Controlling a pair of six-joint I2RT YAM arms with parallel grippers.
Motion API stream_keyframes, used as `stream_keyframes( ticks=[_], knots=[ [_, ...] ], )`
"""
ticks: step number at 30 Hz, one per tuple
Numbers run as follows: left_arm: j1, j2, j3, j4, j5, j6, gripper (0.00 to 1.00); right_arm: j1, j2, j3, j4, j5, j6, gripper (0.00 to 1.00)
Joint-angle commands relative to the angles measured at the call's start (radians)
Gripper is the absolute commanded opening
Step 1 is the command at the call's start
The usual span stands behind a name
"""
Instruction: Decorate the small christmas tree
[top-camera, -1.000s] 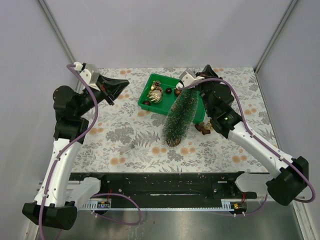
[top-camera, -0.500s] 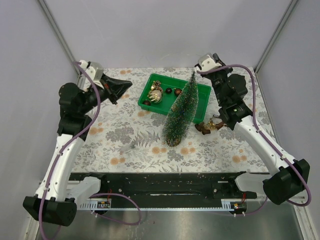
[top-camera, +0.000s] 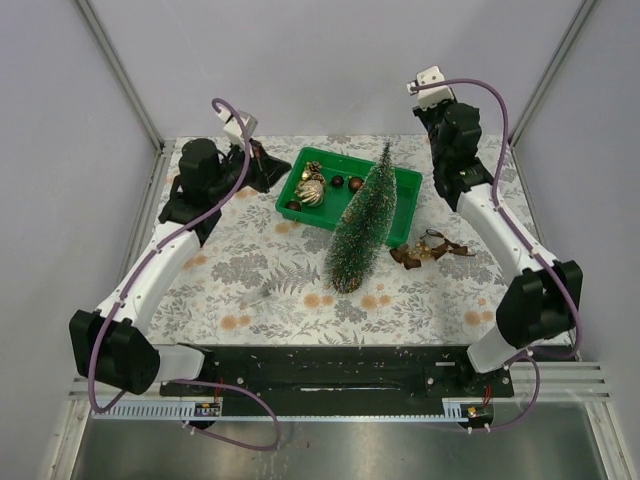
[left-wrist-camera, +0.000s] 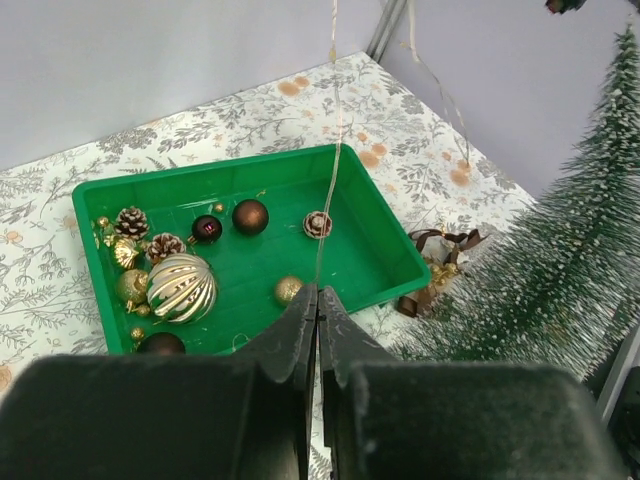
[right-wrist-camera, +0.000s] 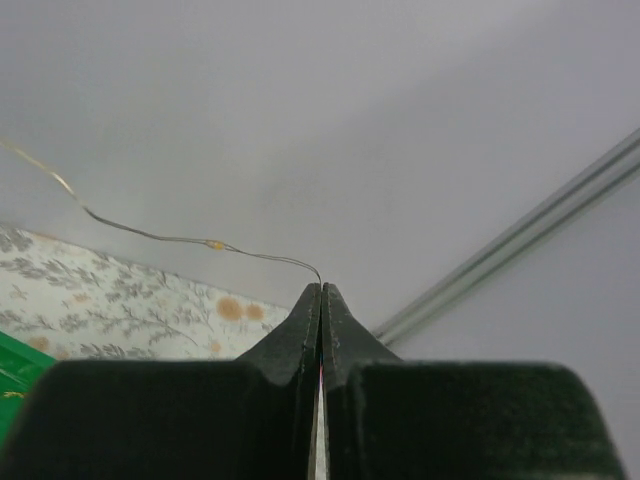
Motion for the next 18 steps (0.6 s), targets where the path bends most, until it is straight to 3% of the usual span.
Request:
stream_keyframes(
  ticks=[1,3,4,6,8,10,15,18],
  knots=[
    [-0.042,0.038,0.090,0.012,-0.065,0.030,0.09,-0.053,0.084,0.085,-0.098,0.139,0.115,0.00],
    [-0.067,0.061,0.105,0.007,-0.065,0.041,0.14,-0.068,0.104,0.090,-0.112,0.155,0.153,0.00],
    [-0.079,0.071,0.108,0.004,-0.067,0.048,0.23,-0.076,0.114,0.088,-0.112,0.188,0.160,0.00],
    [-0.113,0.089,0.119,0.004,-0.059,0.056,0.49,-0.094,0.136,0.084,-0.118,0.236,0.179,0.00],
    [-0.136,0.103,0.129,-0.017,-0.045,0.065,0.60,-0.127,0.130,0.059,-0.114,0.251,0.206,0.00],
    [-0.157,0.107,0.140,-0.027,-0.036,0.076,0.80,-0.157,0.112,0.015,-0.086,0.282,0.218,0.00],
    [-0.164,0.091,0.205,-0.085,0.001,0.114,0.84,-0.193,-0.035,-0.206,0.099,0.380,0.204,0.00],
    [-0.165,0.057,0.249,-0.146,0.050,0.168,0.84,-0.193,-0.161,-0.316,0.110,0.435,0.236,0.00]
  ],
)
